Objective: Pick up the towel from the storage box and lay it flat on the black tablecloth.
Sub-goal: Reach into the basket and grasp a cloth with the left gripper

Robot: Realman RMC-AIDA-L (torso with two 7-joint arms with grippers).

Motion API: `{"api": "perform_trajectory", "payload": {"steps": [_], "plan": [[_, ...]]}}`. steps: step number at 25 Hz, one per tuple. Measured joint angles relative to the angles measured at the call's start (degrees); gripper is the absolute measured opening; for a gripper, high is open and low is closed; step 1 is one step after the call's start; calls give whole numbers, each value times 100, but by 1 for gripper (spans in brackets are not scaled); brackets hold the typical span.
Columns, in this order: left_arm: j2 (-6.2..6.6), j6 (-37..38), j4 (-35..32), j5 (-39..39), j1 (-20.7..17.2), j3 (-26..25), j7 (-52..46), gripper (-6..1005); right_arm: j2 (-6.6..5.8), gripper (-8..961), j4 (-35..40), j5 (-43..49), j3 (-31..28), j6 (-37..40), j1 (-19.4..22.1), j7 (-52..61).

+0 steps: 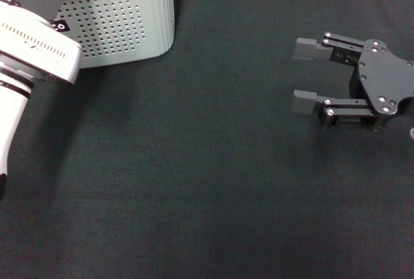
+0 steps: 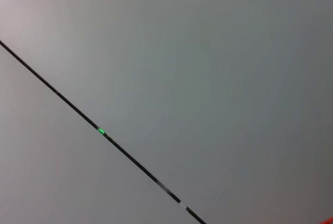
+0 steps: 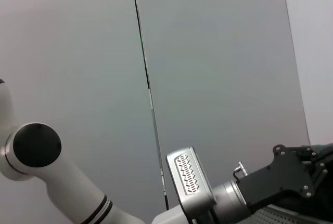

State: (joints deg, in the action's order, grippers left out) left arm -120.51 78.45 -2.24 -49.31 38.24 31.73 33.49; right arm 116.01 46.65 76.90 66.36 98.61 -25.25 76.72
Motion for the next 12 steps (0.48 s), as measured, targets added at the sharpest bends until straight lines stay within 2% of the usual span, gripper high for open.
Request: {"api": "perform_trajectory", "payload": {"steps": [8, 12], "plan": [[-22, 175, 38, 60, 46, -43, -178, 70, 0, 826, -3, -37, -1, 0, 23, -9], [-15, 831, 125, 281, -27, -59, -1103, 53, 0, 826, -23, -55, -1, 0, 34, -56]]}}
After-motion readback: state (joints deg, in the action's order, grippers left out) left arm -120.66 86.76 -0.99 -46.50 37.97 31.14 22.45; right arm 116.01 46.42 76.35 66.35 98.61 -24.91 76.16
